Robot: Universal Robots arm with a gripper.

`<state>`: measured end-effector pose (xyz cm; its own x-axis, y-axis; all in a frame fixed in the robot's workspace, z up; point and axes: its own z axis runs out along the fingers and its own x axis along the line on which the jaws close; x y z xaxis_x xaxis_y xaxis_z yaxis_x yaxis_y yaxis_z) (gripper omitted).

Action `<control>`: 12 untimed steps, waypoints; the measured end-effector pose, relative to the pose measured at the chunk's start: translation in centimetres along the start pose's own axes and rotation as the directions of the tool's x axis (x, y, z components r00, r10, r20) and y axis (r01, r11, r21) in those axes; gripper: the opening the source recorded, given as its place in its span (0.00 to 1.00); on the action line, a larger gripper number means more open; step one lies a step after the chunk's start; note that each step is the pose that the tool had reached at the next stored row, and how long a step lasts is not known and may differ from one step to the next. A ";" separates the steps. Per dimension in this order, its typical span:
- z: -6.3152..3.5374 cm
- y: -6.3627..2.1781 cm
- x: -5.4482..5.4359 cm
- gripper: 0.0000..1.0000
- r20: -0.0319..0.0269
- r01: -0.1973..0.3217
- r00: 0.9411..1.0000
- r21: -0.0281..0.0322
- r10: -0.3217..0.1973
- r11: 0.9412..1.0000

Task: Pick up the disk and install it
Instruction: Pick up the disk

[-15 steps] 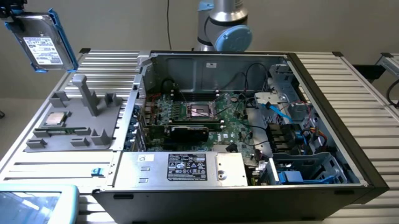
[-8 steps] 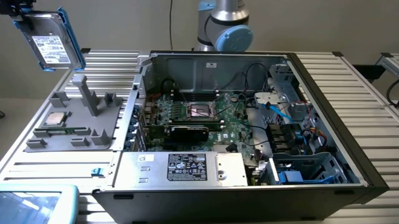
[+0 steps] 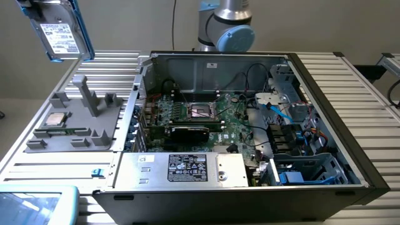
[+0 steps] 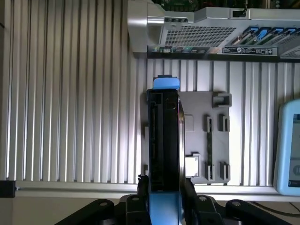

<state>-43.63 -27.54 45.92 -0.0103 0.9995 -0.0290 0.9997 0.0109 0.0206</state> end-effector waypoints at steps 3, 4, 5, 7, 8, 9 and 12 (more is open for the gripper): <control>-1.15 1.37 -0.1 0.37 0.000 0.000 1.000 0.001 0.000 1.000; -1.43 1.82 -0.1 0.37 0.000 0.000 1.000 0.001 0.000 1.000; -1.65 2.27 -0.1 0.37 0.000 0.000 1.000 0.002 0.000 1.000; -2.12 3.22 -0.2 0.37 0.000 0.000 1.000 0.003 0.000 1.000; -2.33 3.68 -0.2 0.37 0.000 0.000 1.000 0.004 0.000 1.000; -2.55 4.13 -0.3 0.37 0.000 0.000 1.000 0.004 0.000 1.000; -2.62 4.45 -0.3 0.37 0.000 0.000 1.000 0.005 0.000 1.000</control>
<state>-39.24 -27.70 48.64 -0.0107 0.9995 -0.0288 0.9998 0.0111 0.0157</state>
